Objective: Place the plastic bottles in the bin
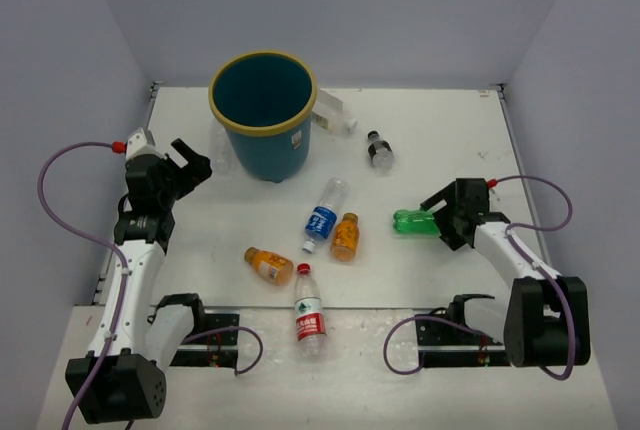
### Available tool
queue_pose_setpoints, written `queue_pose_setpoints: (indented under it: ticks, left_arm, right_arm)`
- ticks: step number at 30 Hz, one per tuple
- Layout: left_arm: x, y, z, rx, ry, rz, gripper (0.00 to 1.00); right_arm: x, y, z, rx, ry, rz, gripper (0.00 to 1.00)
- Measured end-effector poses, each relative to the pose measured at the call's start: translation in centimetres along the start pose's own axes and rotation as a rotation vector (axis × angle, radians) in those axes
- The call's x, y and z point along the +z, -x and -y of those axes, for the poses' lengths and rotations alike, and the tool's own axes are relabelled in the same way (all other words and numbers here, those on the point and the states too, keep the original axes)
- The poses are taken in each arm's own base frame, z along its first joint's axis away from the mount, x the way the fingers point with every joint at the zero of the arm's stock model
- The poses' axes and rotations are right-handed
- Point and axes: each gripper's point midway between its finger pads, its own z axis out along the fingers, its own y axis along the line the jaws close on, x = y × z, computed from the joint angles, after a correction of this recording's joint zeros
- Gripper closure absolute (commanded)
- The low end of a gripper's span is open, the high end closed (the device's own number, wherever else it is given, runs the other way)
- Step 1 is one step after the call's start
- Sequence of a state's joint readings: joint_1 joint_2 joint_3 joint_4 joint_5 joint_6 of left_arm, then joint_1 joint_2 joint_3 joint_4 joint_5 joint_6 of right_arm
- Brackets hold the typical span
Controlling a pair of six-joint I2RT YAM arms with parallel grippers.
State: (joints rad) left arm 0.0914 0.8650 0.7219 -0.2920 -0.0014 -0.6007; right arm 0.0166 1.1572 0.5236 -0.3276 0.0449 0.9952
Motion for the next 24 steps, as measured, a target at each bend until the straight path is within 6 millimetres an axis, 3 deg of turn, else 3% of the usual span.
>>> queue_pose_setpoints:
  ticks: [4,8,17,20,24]
  left_arm:
    - [0.1,0.1,-0.2,0.0,0.013,0.006,0.0]
    - [0.3,0.1,-0.7,0.0,0.039,0.01,0.0]
    - [0.3,0.3,-1.5,0.0,0.08,0.023,0.0]
    - [0.3,0.3,-1.6,0.0,0.085,0.025,0.0]
    - [0.3,0.3,-1.6,0.0,0.086,0.025,0.0]
  right_arm:
    - [0.7,0.1,0.3,0.01,-0.024,0.006,0.22]
    - [1.1,0.3,0.3,0.015,-0.029,0.014,0.44]
    - [1.9,0.9,-0.6,0.016,-0.01,0.031,0.79]
    - [1.4,1.2,-1.0,-0.006,0.012,0.042,0.87]
    - [-1.2,2.7,-3.5,-0.061,0.128,0.103,1.0]
